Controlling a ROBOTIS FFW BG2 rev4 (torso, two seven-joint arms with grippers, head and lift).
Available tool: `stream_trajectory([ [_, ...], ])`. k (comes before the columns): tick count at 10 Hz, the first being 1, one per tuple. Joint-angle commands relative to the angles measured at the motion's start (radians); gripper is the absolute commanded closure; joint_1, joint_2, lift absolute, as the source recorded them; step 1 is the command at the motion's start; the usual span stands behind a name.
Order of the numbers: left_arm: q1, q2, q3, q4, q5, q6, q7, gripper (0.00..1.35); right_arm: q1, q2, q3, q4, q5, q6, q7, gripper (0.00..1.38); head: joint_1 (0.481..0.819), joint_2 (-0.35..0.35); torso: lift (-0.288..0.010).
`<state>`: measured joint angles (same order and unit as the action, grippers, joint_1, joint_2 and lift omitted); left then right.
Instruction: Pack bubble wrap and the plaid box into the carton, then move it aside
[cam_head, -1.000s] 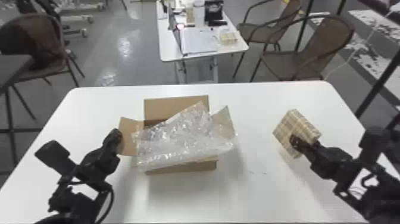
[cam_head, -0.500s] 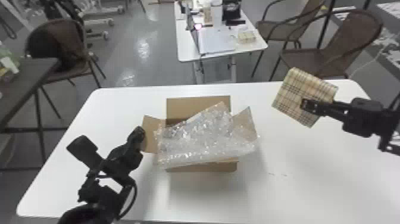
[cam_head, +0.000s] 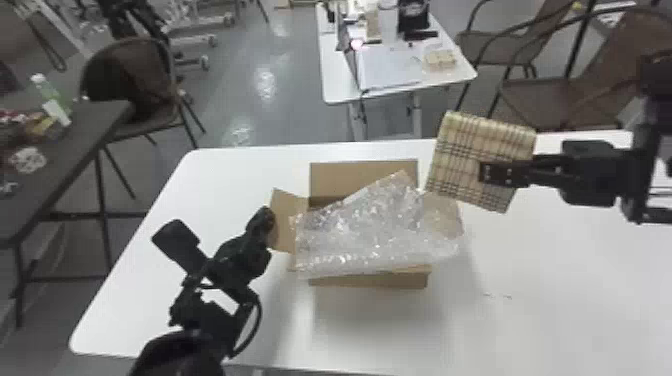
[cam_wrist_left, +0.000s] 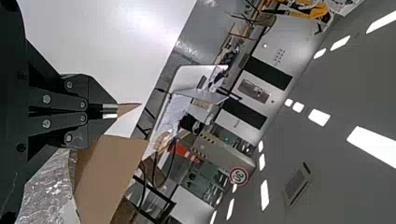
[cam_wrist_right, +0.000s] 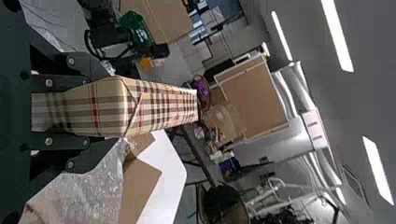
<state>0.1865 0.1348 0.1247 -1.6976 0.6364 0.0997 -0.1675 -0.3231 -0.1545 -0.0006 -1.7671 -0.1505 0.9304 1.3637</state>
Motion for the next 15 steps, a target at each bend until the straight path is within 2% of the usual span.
stream_trajectory([
  [1,-0.010,0.000,-0.017,0.001,0.005,0.000,0.000,1.21,-0.047,-0.030,0.079,0.112,-0.047,-0.038,0.003,1.05,0.695,0.243,-0.102],
  [3,-0.013,-0.001,-0.030,0.003,0.006,0.000,0.000,1.21,-0.110,-0.034,0.159,0.247,-0.075,-0.110,0.003,1.05,0.695,0.251,-0.102],
  [6,-0.022,-0.003,-0.056,0.004,0.009,0.005,0.002,1.21,-0.194,-0.017,0.251,0.406,-0.072,-0.179,0.003,1.05,0.695,0.263,-0.102],
  [7,-0.028,-0.004,-0.068,0.010,0.014,0.005,0.002,1.21,-0.211,-0.010,0.277,0.442,-0.078,-0.183,0.003,0.99,0.695,0.264,-0.102],
  [8,-0.036,-0.006,-0.071,0.018,0.016,0.003,0.002,1.21,-0.214,-0.007,0.283,0.443,-0.070,-0.185,0.003,0.89,0.695,0.264,-0.102],
  [10,-0.032,-0.003,-0.056,0.018,0.023,-0.008,0.002,1.21,-0.211,-0.010,0.277,0.430,-0.027,-0.173,0.003,0.38,0.695,0.266,-0.102],
  [11,-0.030,-0.001,-0.051,0.018,0.023,-0.009,0.002,1.21,-0.202,-0.010,0.264,0.423,-0.027,-0.173,0.003,0.22,0.695,0.268,-0.102],
  [13,-0.030,0.000,-0.043,0.018,0.020,-0.009,0.002,1.21,-0.175,-0.010,0.225,0.397,-0.012,-0.171,0.003,0.11,0.695,0.271,-0.102],
  [15,-0.027,0.000,-0.036,0.018,0.017,-0.011,0.002,1.21,-0.082,0.003,0.108,0.291,-0.004,-0.214,-0.072,0.11,0.695,0.262,-0.102],
])
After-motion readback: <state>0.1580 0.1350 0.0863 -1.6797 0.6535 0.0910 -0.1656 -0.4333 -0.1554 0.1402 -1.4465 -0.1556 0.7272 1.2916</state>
